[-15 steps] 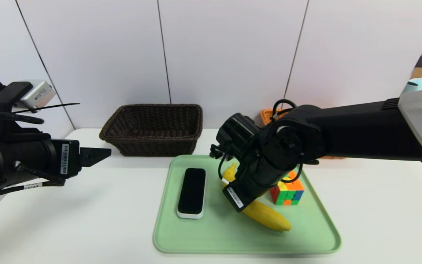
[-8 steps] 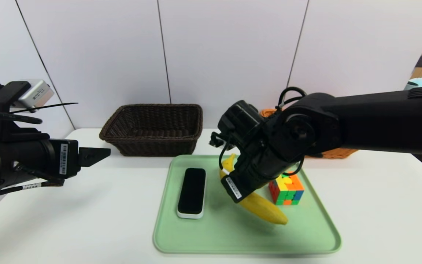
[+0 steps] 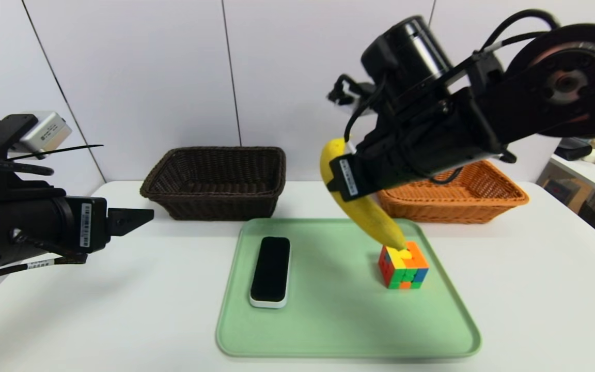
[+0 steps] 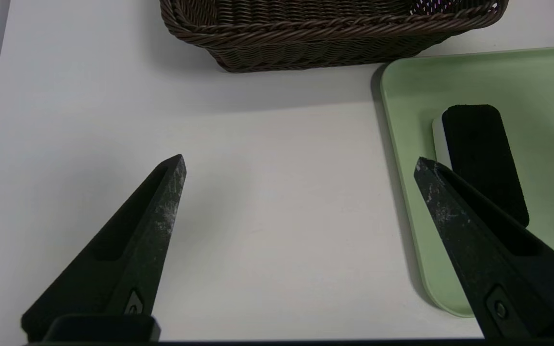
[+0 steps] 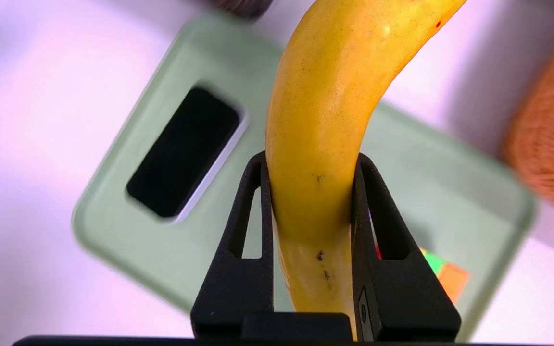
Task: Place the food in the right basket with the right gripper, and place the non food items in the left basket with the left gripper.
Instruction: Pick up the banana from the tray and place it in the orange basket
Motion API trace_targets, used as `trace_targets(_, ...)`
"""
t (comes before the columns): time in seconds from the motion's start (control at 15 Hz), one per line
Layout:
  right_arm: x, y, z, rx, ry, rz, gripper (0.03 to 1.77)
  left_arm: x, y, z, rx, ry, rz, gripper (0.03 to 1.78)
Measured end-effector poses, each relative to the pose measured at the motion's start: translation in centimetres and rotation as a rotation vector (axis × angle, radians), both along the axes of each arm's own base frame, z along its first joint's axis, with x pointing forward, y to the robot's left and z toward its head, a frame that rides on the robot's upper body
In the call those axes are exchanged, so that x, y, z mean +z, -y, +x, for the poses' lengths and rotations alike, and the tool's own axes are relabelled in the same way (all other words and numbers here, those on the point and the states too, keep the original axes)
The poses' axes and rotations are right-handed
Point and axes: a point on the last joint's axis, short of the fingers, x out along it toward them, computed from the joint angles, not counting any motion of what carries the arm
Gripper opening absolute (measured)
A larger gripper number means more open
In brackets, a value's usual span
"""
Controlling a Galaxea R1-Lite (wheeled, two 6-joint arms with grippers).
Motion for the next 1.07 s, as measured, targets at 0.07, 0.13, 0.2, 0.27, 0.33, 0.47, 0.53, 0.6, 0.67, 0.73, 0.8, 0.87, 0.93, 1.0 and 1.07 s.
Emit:
trace_targets(0.07, 0.9, 1.3, 1.0, -0.077, 0.053, 0.029, 0.44, 0.1, 0.0, 0.0, -0.001, 0.003, -0.001, 1.69)
trace_targets(0.13, 1.5, 2.8, 2.1, -0.154, 0.1, 0.05, 0.44, 0.1, 0.0, 0.0, 0.0, 0.005, -0.002, 1.69)
trace_targets(0.2, 2.0, 4.3, 3.4, -0.232, 0.146, 0.075, 0.44, 0.1, 0.0, 0.0, 0.0, 0.005, -0.002, 1.69)
trace_targets(0.27, 2.3, 5.9, 4.7, -0.308, 0.184, 0.105, 0.44, 0.1, 0.0, 0.0, -0.001, 0.005, -0.002, 1.69)
trace_targets(0.33, 2.6, 7.7, 6.0, -0.385, 0.221, 0.144, 0.44, 0.1, 0.0, 0.0, -0.001, 0.006, -0.002, 1.69)
trace_targets(0.47, 2.7, 10.4, 8.4, -0.523, 0.268, 0.26, 0.44, 0.1, 0.1, -0.1, -0.008, 0.006, -0.002, 1.69)
trace_targets(0.53, 2.5, 11.4, 9.5, -0.589, 0.27, 0.341, 0.44, 0.1, 0.2, -0.1, -0.01, 0.004, -0.004, 1.69)
trace_targets(0.6, 2.1, 12.2, 10.4, -0.648, 0.252, 0.415, 0.44, 0.1, 0.2, -0.1, -0.01, 0.004, -0.01, 1.69)
trace_targets(0.67, 1.4, 13.0, 11.3, -0.706, 0.214, 0.49, 0.44, 0.1, 0.2, -0.1, -0.009, 0.004, -0.012, 1.69)
trace_targets(0.73, 0.7, 13.7, 12.0, -0.744, 0.172, 0.555, 0.44, 0.1, 0.2, -0.1, -0.01, 0.004, -0.012, 1.69)
trace_targets(0.8, -0.1, 14.3, 12.7, -0.774, 0.131, 0.602, 0.44, 0.1, 0.2, -0.2, -0.011, 0.003, -0.012, 1.69)
trace_targets(0.87, -0.7, 14.6, 13.2, -0.789, 0.112, 0.616, 0.44, 0.1, 0.2, -0.2, -0.011, 0.004, -0.013, 1.69)
trace_targets(0.93, -1.3, 15.0, 13.8, -0.807, 0.1, 0.617, 0.44, 0.1, 0.2, -0.2, -0.01, 0.004, -0.013, 1.69)
trace_targets(1.0, -2.0, 15.2, 14.3, -0.822, 0.089, 0.614, 0.44, 0.1, 0.2, -0.2, -0.012, 0.004, -0.013, 1.69)
trace_targets(1.07, -2.7, 15.5, 14.8, -0.837, 0.077, 0.608, 0.44, 0.1, 0.3, -0.2, -0.013, 0.004, -0.013, 1.69)
